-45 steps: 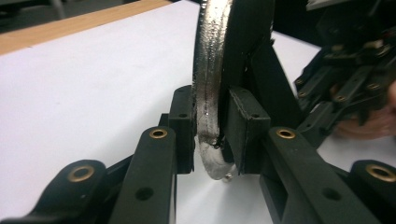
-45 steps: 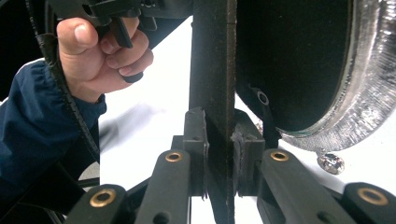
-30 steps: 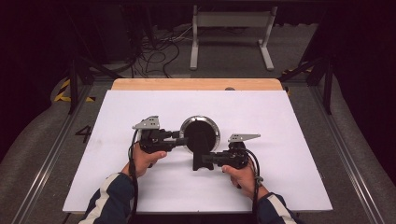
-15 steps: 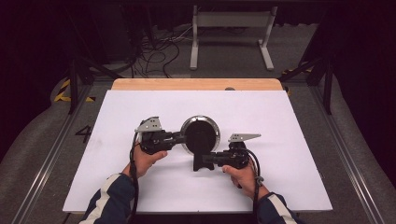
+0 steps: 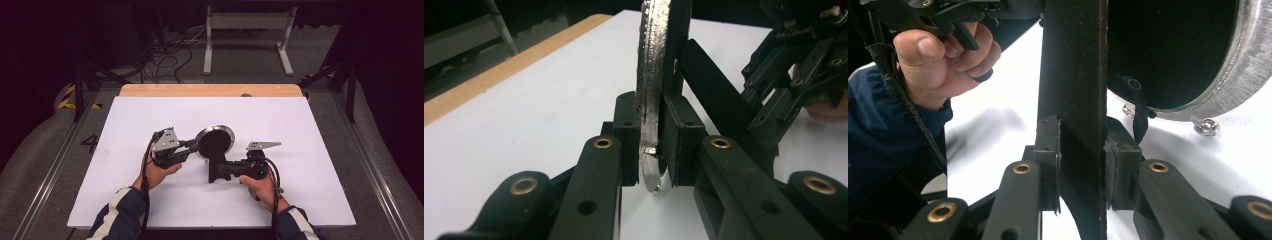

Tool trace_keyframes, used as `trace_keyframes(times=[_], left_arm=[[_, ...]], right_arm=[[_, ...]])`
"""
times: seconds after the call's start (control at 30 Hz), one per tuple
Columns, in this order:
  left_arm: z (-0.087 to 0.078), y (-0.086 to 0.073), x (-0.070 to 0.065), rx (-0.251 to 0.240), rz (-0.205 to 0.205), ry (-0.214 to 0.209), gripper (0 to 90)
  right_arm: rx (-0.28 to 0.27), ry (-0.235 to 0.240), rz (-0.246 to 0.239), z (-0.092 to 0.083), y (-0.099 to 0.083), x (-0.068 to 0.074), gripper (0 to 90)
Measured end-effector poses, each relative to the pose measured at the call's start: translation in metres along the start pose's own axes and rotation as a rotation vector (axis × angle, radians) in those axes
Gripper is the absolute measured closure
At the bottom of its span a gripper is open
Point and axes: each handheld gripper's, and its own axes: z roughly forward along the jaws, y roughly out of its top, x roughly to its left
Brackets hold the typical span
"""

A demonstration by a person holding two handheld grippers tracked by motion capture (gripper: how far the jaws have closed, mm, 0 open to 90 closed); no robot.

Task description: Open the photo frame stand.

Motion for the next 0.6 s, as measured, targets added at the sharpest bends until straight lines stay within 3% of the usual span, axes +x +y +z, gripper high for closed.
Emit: trace_keyframes(times=[0.13, 0.33, 0.4, 0.53, 0.6], left_arm=[[-0.002, -0.004, -0.003, -0.016, -0.005, -0.008, 78.5], [-0.001, -0.010, -0.005, -0.034, -0.025, -0.075, 72.6], [0.005, -0.013, -0.006, -0.009, -0.039, -0.112, 65.0], [0.009, -0.016, -0.005, 0.008, -0.035, -0.127, 61.4], [0.014, -0.019, -0.006, 0.061, -0.019, -0.129, 59.0]], right_arm=[[0.012, 0.008, -0.003, 0.000, -0.002, 0.001, 72.4], [0.037, 0.016, -0.003, -0.004, -0.007, 0.004, 72.1], [0.043, 0.014, -0.001, -0.005, -0.009, 0.006, 72.1], [0.049, 0.013, -0.003, -0.005, -0.011, 0.009, 72.6], [0.046, 0.016, -0.003, -0.006, -0.012, 0.009, 72.7]])
